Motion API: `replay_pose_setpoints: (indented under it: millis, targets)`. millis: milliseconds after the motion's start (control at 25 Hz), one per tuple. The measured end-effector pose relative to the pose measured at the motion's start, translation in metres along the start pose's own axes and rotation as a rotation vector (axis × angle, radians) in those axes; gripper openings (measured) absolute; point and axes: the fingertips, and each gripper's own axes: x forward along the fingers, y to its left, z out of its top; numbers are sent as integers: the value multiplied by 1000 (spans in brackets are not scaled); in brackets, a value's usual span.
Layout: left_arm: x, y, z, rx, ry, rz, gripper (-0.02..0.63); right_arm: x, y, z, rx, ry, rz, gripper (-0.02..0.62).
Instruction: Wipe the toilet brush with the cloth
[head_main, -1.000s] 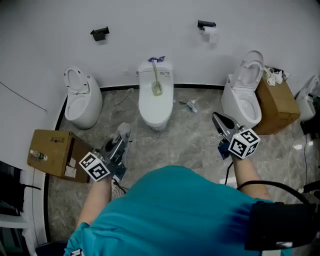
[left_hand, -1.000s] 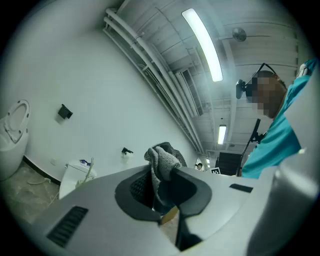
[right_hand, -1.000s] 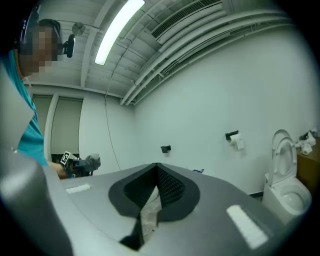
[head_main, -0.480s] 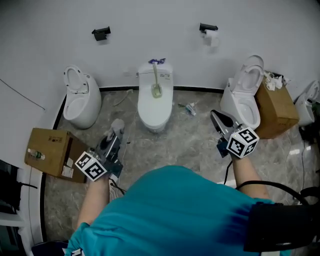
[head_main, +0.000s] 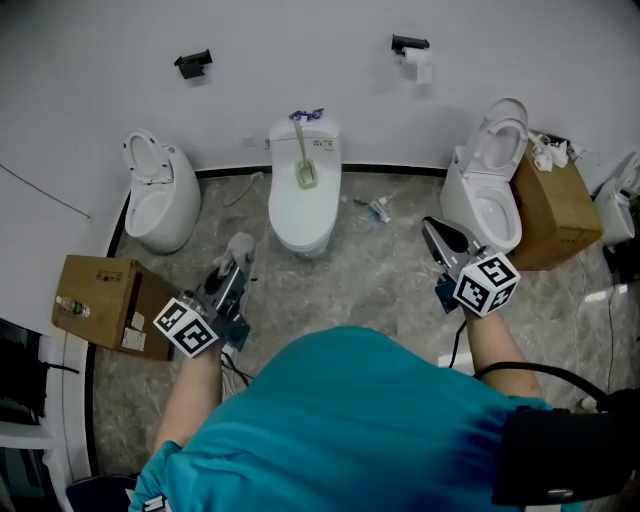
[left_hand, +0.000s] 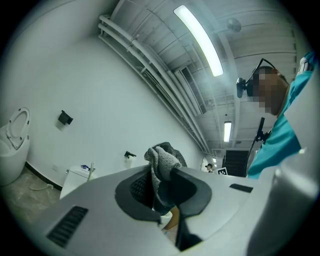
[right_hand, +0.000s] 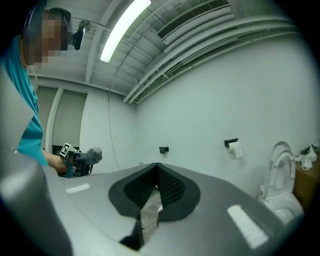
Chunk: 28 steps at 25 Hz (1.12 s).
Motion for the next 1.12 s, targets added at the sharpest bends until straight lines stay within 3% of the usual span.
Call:
replay_pose_setpoints:
  millis: [280, 520, 840, 1120]
  targets:
    - [28, -6, -20, -25, 47, -30, 38, -7, -25, -16, 27, 16, -21, -3]
    - [46, 31, -16, -43, 46, -67, 38, 16, -38, -20, 25, 28, -66, -3]
    - [76, 139, 11, -81, 55, -152, 38, 111, -42, -11, 17, 41, -152, -3]
    - [108, 230, 48, -55, 96, -213, 38, 205, -42, 11, 13, 30, -191, -3]
